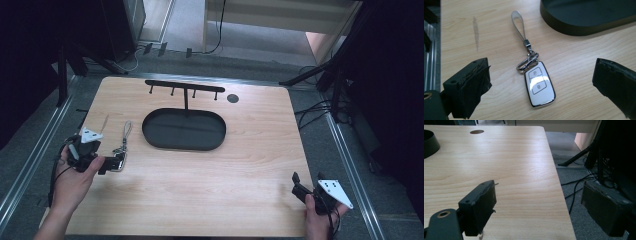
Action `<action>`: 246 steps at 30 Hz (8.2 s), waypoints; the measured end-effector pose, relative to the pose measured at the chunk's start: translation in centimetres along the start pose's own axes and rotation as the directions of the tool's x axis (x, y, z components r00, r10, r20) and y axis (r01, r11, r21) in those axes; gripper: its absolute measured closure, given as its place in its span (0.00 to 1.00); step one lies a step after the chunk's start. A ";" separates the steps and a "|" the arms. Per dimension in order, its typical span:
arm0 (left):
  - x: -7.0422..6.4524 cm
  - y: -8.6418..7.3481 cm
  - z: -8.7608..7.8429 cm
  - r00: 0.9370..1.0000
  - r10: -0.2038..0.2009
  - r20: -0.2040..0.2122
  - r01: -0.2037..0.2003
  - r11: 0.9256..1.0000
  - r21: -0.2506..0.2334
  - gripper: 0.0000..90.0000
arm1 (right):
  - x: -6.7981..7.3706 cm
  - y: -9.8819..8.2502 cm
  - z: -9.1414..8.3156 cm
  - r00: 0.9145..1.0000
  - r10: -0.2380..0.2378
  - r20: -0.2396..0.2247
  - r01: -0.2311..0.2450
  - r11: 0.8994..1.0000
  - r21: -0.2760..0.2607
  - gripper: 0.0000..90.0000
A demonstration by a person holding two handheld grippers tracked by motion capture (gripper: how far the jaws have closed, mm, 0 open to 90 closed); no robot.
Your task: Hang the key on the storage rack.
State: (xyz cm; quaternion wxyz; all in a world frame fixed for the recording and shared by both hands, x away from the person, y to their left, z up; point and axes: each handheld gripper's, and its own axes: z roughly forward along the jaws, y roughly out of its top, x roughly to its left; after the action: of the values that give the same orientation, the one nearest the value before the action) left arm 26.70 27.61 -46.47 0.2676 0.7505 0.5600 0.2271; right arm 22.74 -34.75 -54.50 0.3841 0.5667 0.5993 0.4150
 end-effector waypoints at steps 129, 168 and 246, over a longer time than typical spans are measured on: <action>-2.2 7.1 2.9 0.983 -0.177 0.057 0.176 0.781 -0.600 0.92 | 0.3 0.1 0.2 0.999 -0.028 0.028 0.027 0.999 0.030 0.14; -5.9 6.4 7.4 0.980 -0.170 0.100 0.197 0.800 -0.567 0.92 | 0.3 0.1 0.3 1.000 -0.024 0.018 0.024 0.999 0.032 0.14; -0.3 -0.6 3.7 0.981 -0.189 0.047 0.189 0.861 -0.473 0.00 | 0.6 0.1 0.3 0.998 -0.052 0.023 0.051 0.998 0.041 0.15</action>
State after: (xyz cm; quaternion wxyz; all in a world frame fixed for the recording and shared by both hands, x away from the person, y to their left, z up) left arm 28.60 26.92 -49.68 0.4639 0.6032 0.5582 0.3306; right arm 23.02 -34.16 -54.54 0.3902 0.5636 0.6174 0.3859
